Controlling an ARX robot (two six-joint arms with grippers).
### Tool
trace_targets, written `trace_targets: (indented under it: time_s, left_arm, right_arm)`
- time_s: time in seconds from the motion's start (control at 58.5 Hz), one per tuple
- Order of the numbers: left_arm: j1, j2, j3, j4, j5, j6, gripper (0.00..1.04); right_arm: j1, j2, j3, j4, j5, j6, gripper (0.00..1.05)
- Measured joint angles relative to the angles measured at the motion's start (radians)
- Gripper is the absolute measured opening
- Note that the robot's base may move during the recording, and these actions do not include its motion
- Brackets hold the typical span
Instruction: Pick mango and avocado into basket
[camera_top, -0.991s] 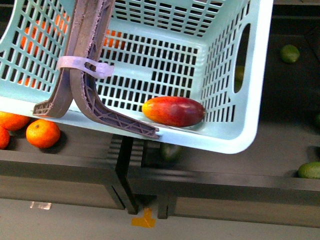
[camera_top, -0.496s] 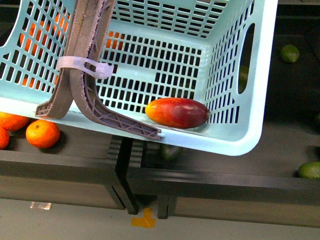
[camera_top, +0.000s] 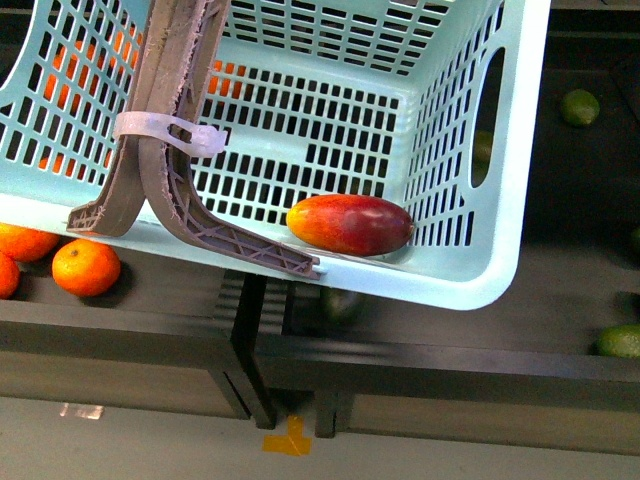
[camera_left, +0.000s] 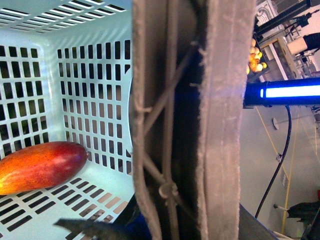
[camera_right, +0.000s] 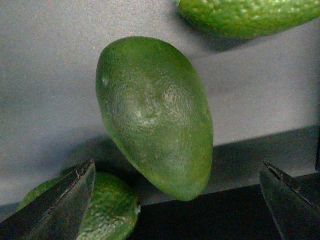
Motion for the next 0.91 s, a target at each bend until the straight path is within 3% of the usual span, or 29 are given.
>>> trace_targets:
  time_s: [0.564,0.821,0.906]
  left_arm:
    - [0.000,0.000,0.000,0.000,0.002,0.000,0.15]
    - [0.000,0.000,0.000,0.000,0.003,0.000,0.15]
    - [0.000,0.000,0.000,0.000,0.002,0.000,0.15]
  right_arm:
    - [0.017,0.109,0.077,0.038,-0.023,0.040,0.96]
    - [0.027,0.111,0.081,0.065,-0.034,0.051,0.64]
    - [0.028,0.111,0.081,0.074,-0.039,0.054,0.59]
